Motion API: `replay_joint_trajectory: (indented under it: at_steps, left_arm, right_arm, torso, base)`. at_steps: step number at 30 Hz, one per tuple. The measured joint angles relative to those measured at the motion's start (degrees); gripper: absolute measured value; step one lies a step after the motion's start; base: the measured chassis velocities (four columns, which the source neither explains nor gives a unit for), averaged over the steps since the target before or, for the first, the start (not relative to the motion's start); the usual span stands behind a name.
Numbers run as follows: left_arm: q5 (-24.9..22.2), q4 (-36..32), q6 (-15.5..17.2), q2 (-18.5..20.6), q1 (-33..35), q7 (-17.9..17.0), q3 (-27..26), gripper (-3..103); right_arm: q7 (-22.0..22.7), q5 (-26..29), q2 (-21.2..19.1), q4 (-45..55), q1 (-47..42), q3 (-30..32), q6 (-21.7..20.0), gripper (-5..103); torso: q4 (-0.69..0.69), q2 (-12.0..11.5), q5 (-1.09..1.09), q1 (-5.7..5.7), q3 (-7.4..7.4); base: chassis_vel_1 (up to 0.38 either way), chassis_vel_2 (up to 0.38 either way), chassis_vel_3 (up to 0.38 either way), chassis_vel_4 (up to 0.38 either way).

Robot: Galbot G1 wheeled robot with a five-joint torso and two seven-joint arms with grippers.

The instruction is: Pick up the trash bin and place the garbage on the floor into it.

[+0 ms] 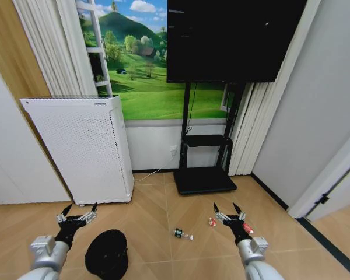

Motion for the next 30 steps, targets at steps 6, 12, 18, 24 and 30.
replay_joint_trajectory:
  at_steps: [6, 12, 18, 24, 30]
  left_arm:
    - [-0.2, -1.0, -0.5, 1.6, 0.3, 5.1, 0.0, 100]
    - [-0.7, -1.2, -1.2, 2.7, 0.0, 8.9, 0.0, 100]
    - [0.3, -1.0, -2.9, 3.0, -0.7, 10.2, -0.2, 100]
    - [3.7, -1.2, -5.3, 2.9, -0.7, 9.9, -1.4, 100]
    - [2.5, -1.1, -5.9, 2.0, -1.1, 6.0, -1.5, 100]
  right_arm:
    - [-7.2, 0.9, -1.2, 1.2, -1.2, 1.7, -3.6, 100]
    - [-11.9, 2.1, -2.6, 2.4, -2.3, 2.5, -6.7, 100]
    - [-12.7, 2.5, -3.0, 2.8, -2.5, 3.0, -9.7, 100]
    - [-10.2, 3.5, -2.7, 2.2, -1.8, 2.8, -12.0, 100]
    - [-9.0, 4.3, -2.7, 2.1, -1.3, 2.9, -12.5, 100]
  torso:
    - [-0.01, -1.7, 0.01, -0.62, -1.08]
    - [-0.02, -2.8, 0.00, -1.07, -1.70]
    - [-0.02, -4.1, 0.00, -1.54, -2.59]
    - [-0.01, -5.7, 0.01, -2.09, -3.61]
    - [-0.01, -7.4, 0.00, -2.78, -4.58]
  base:
    - [0.000, 0.000, 0.000, 0.000]
    - [0.000, 0.000, 0.000, 0.000]
    - [0.000, 0.000, 0.000, 0.000]
    - [0.000, 0.000, 0.000, 0.000]
    - [0.000, 0.000, 0.000, 0.000]
